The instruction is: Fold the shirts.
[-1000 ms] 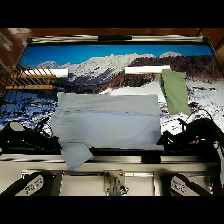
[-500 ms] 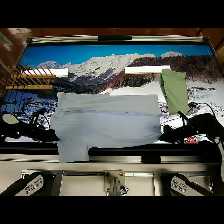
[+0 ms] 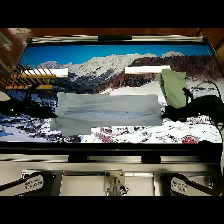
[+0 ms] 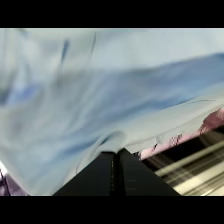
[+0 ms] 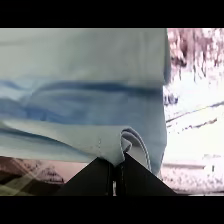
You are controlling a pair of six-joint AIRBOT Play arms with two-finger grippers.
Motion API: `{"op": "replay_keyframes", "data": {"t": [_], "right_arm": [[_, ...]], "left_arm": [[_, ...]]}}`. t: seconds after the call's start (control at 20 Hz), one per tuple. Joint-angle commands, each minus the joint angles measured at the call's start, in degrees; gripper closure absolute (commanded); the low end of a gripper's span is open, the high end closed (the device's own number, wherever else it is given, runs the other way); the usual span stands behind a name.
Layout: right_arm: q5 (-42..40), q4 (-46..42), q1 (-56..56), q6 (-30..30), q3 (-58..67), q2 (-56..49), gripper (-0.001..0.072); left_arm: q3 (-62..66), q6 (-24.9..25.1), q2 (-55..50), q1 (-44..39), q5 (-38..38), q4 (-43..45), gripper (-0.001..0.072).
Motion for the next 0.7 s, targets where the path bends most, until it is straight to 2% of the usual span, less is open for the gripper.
{"op": "replay_keyframes", "data": {"t": [0.0, 0.3, 0.5, 0.65], "right_arm": [[7.0, -5.2, 4.9, 1.9, 8.0, -5.1, 0.0650], [11.0, -5.3, 5.2, 3.2, 11.0, -12.8, 0.0650], [19.6, -1.8, 7.1, 3.3, 11.0, -13.3, 0.0650], [20.0, -2.2, 8.5, 5.1, 11.0, -14.3, 0.0650]], "left_arm": [[12.6, -3.7, -9.4, 0.0, -0.1, -2.7, 0.0675], [27.0, -8.3, -23.1, -1.6, -2.6, -2.7, 0.0674], [28.8, -9.1, -26.6, -1.7, -2.6, -2.7, 0.0674], [28.8, -9.3, -28.5, -1.7, -2.9, -2.7, 0.0675]]}}
